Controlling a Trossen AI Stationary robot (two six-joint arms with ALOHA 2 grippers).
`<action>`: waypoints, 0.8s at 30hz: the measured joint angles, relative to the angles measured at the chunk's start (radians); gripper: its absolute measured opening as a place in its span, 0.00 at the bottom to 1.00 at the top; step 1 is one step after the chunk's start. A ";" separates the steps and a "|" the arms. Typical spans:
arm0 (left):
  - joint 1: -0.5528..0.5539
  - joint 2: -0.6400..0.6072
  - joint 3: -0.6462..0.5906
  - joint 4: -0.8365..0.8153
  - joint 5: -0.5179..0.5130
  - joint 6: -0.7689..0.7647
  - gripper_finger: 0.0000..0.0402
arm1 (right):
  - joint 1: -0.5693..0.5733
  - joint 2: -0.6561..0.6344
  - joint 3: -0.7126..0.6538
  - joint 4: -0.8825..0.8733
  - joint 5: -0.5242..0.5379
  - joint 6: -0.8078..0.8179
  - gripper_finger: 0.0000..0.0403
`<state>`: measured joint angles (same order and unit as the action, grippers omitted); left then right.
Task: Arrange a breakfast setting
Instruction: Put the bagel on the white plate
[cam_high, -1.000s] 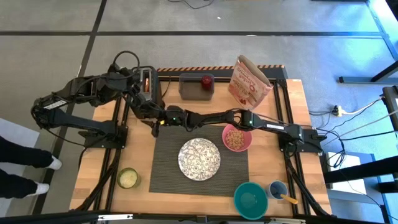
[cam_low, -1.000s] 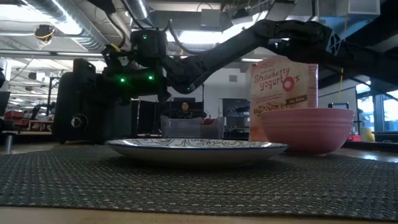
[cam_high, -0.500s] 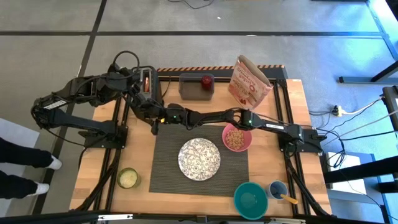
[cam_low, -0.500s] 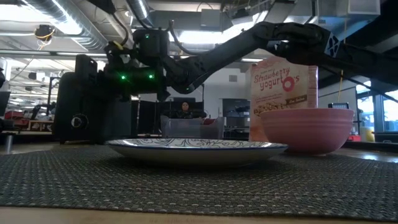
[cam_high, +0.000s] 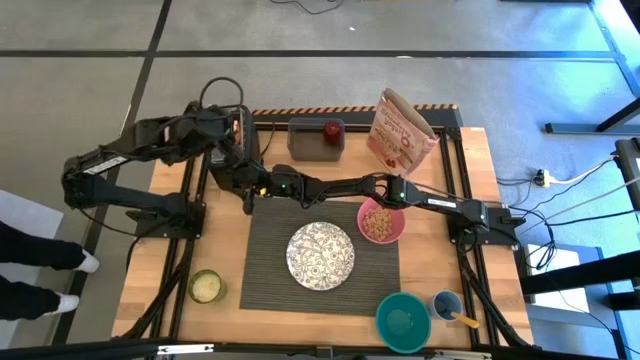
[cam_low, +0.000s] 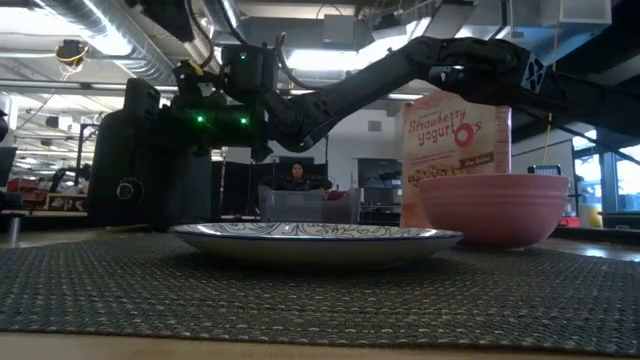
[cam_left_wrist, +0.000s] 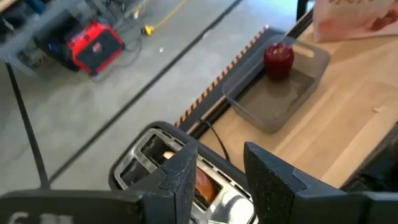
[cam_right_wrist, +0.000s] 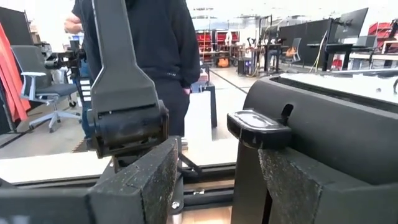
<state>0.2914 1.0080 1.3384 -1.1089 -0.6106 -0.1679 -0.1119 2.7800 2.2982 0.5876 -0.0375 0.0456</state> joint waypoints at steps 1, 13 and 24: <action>0.018 0.013 0.000 0.003 0.020 -0.007 0.33 | 0.000 0.000 0.000 0.001 0.000 0.000 0.54; 0.325 0.137 0.000 0.002 0.286 -0.028 0.50 | 0.000 0.000 0.000 -0.013 -0.001 -0.008 0.54; 0.526 0.238 0.000 -0.087 0.417 -0.066 0.49 | 0.001 0.000 0.000 -0.013 0.000 -0.010 0.54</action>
<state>0.8177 1.2457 1.3384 -1.1962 -0.1940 -0.2337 -0.1108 2.7800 2.2982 0.5751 -0.0380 0.0357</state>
